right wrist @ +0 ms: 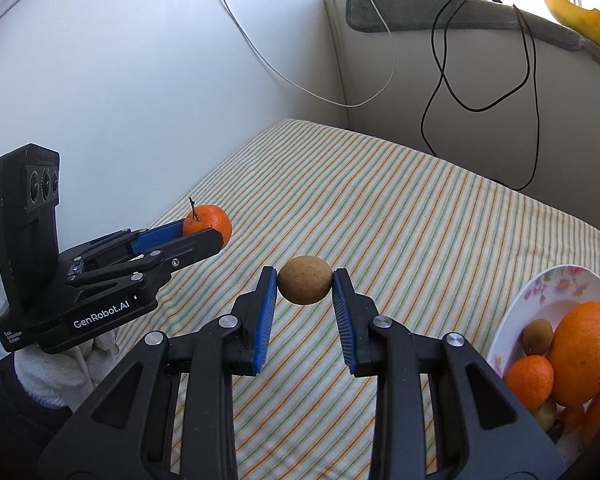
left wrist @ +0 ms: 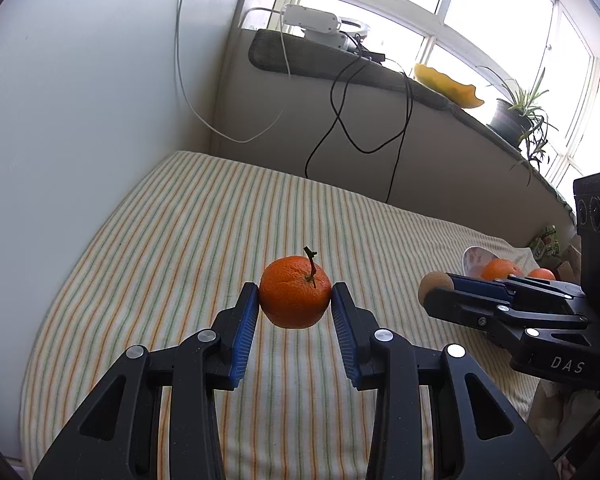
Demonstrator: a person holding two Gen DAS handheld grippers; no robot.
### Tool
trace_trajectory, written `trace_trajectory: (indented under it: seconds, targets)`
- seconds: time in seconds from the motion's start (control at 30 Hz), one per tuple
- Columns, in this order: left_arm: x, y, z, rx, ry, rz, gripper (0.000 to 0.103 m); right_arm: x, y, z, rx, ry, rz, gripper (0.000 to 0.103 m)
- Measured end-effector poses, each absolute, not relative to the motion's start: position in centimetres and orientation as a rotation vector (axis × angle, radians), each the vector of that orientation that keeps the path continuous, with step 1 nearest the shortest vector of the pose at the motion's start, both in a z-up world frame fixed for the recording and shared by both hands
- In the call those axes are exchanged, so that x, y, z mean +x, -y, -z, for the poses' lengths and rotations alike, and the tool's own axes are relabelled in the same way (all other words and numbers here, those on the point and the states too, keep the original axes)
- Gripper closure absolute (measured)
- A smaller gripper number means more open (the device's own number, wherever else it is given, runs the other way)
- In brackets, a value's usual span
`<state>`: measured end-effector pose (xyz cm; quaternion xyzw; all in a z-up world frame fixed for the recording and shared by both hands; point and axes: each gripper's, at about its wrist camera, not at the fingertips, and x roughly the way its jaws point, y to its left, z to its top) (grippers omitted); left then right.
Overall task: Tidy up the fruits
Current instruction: 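Lift and carry the tangerine with the left tool while the right tool carries the kiwi to the plate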
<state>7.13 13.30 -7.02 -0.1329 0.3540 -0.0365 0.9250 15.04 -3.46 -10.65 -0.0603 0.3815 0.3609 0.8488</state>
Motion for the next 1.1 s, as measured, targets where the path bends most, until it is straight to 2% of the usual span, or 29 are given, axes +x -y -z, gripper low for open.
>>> trace_trajectory:
  seconds: [0.57,1.1]
  targets:
    - [8.2,-6.5,5.5,-0.232,-0.716,0.193,0.067,11.8,11.0,7.8,-0.060,-0.721,-0.689,0.073]
    - [10.0,-0.4,5.1,-0.185,-0.733,0.314,0.067,10.5,20.1,8.9,0.002,-0.719,-0.553,0.073]
